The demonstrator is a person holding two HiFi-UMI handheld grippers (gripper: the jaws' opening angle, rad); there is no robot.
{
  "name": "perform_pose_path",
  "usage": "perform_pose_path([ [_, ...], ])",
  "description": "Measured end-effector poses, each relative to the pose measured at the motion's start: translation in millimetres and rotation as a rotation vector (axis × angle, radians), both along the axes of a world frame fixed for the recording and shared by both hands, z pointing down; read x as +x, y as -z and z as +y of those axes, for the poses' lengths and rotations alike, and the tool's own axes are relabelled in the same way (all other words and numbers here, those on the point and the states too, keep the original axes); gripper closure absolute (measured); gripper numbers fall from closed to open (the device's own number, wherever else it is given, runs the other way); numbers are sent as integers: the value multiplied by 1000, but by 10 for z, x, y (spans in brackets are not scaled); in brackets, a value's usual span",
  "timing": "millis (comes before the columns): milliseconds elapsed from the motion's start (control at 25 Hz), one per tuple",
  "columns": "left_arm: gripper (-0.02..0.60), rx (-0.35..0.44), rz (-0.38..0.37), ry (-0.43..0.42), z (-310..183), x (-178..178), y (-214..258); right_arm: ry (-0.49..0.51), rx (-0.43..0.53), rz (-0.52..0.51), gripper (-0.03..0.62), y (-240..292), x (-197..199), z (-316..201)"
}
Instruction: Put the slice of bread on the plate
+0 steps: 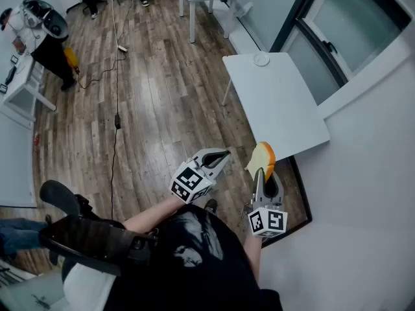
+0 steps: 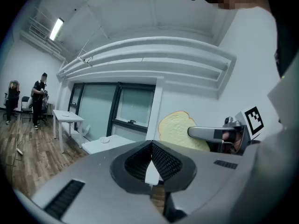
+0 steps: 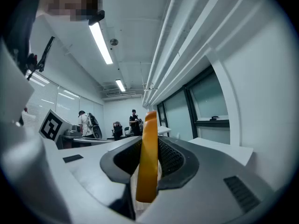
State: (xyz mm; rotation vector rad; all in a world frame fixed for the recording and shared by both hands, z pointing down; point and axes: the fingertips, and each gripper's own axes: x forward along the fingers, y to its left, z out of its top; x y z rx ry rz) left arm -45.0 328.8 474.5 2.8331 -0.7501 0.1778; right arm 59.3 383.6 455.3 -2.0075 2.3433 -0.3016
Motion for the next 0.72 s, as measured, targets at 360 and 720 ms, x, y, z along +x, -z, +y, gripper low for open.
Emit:
perform_pose_path([
  [360,580,5,7,-2,-37,-35,-6,2,3,-3,495,-34,-51,-39],
  [720,580,-12,13,7,-119,-263,-52,13,8,-23,494,-58,-237,-167],
])
